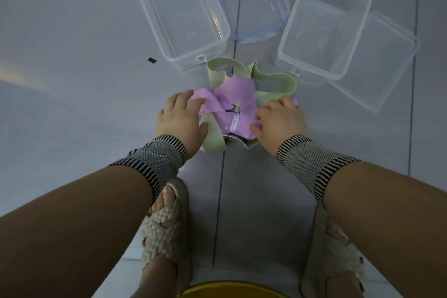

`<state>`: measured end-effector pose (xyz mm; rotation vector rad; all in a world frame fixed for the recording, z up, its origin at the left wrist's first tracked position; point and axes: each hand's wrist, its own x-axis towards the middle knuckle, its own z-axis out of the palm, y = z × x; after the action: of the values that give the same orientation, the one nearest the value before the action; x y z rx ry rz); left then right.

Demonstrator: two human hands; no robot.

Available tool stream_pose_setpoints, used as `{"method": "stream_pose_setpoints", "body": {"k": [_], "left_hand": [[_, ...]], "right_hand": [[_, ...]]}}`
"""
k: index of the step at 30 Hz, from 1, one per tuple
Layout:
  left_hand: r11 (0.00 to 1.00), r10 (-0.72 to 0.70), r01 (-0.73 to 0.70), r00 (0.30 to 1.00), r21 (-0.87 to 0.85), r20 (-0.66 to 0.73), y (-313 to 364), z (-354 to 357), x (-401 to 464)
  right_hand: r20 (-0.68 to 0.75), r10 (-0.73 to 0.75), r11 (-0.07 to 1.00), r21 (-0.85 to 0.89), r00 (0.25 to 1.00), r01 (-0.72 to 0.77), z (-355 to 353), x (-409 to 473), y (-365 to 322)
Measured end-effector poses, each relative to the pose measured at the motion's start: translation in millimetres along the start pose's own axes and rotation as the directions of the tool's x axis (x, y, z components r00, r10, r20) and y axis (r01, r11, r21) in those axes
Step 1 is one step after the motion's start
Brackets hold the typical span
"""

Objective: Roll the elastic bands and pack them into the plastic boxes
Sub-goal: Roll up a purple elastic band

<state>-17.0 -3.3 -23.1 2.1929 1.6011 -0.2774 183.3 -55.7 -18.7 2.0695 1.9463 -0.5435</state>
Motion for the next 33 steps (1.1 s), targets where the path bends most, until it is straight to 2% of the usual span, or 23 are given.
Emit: {"method": "stream_pose_setpoints", "body": {"k": [4, 7, 11, 16, 19, 21, 23, 25, 29, 33], "left_hand": [[0.998, -0.019, 0.029, 0.986, -0.059, 0.165, -3, 8, 2], [0.970, -0.028, 0.083, 0.972, -0.230, 0.234, -2, 13, 10], [0.913, -0.114, 0.195, 0.965, -0.357, 0.236, 8, 16, 17], [0.871, -0.257, 0.277, 0.961, -0.405, 0.104, 14, 21, 26], [0.761, -0.319, 0.362, 0.931, -0.538, 0.176, 14, 18, 30], [0.741, -0.312, 0.397, 0.918, -0.541, 0.246, 12, 20, 32], [0.768, -0.296, 0.377, 0.926, -0.517, 0.236, 12, 22, 31], [0.751, -0.316, 0.360, 0.932, -0.554, 0.177, 12, 18, 30], [0.590, -0.396, 0.328, 0.914, -0.737, 0.089, 5, -4, 32], [0.507, -0.356, 0.245, 0.933, -0.826, 0.058, 5, -39, 23]], "right_hand": [[-0.058, 0.023, 0.992, 0.123, 0.998, -0.016, 3, -1, -9], [-0.097, -0.020, 0.986, 0.160, 0.995, 0.035, 8, 10, -23], [-0.111, -0.016, 0.988, 0.153, 0.994, 0.033, 9, 22, -33], [-0.136, 0.003, 0.985, 0.169, 0.991, 0.020, 18, 22, -29], [-0.165, -0.017, 0.981, 0.188, 0.986, 0.048, 28, 15, -29], [-0.181, -0.025, 0.978, 0.201, 0.983, 0.062, 31, 13, -28], [-0.201, -0.019, 0.975, 0.212, 0.979, 0.063, 33, 12, -26], [-0.210, -0.007, 0.972, 0.229, 0.978, 0.056, 32, 12, -23], [-0.204, 0.055, 0.958, 0.287, 0.978, 0.006, 28, 12, -19], [-0.200, 0.107, 0.897, 0.442, 0.974, -0.008, 9, 10, -23]]}}
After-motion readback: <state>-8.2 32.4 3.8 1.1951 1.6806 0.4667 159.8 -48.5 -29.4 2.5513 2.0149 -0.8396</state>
